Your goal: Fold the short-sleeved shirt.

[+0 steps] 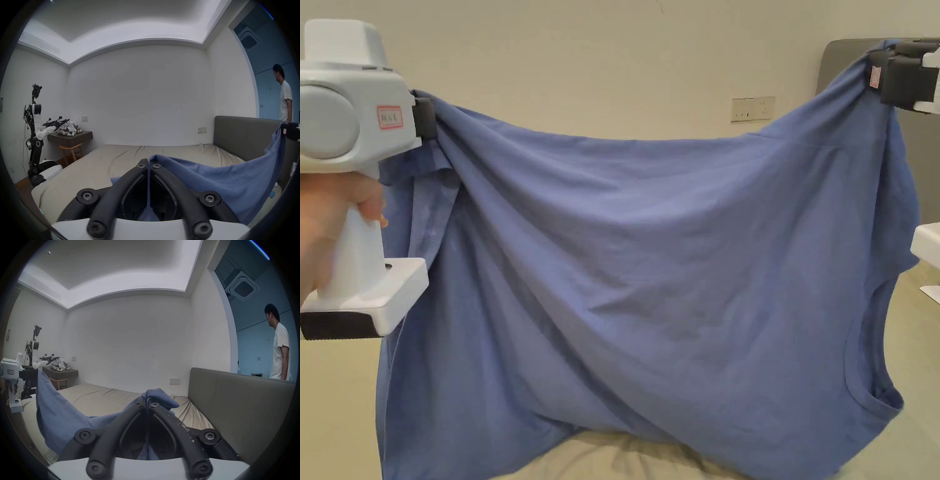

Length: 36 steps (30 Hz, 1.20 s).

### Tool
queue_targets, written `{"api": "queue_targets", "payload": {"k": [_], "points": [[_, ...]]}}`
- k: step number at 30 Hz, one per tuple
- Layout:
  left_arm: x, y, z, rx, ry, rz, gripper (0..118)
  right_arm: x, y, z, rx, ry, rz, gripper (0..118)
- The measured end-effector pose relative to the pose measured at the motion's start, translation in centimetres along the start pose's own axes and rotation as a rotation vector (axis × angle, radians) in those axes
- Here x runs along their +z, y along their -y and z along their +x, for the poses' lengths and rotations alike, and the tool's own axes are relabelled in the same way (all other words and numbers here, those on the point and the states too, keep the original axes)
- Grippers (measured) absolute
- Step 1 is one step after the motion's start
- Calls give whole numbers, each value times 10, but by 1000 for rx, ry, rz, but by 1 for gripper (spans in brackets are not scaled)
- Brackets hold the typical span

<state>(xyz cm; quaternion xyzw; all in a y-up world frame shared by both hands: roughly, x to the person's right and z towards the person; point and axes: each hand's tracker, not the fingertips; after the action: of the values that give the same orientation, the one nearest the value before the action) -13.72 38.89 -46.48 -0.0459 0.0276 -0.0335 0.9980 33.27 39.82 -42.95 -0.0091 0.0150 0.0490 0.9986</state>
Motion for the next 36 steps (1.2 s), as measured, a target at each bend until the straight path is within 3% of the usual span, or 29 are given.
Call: {"api": "queue_targets", "payload": {"k": [10, 15, 17, 19, 23, 26, 32, 36], "points": [[-153, -4, 10, -32, -36, -65, 0, -167, -9, -3, 54, 73, 47, 5], [-247, -11, 15, -38, -72, -63, 0, -253, -14, 10, -28, 120, 142, 5], [-276, -21, 11, 44, -89, -44, 0, -275, -24, 11, -4, 162, 205, 5], [-296, -32, 14, 11, -111, -1, 0, -293, -39, 12, 49, 159, 233, 5], [-308, -41, 25, -83, -129, 35, 0, -300, -43, -1, 65, 180, 225, 5], [-307, -35, 24, -69, -107, 6, 0, -286, -30, -14, 66, 170, 207, 5], [-251, 12, 31, -128, -97, -51, 0, -244, 14, -12, 12, 123, 163, 5], [-223, 53, 6, -35, -32, -122, 0, -184, 59, -12, 80, 97, 88, 5]]}}
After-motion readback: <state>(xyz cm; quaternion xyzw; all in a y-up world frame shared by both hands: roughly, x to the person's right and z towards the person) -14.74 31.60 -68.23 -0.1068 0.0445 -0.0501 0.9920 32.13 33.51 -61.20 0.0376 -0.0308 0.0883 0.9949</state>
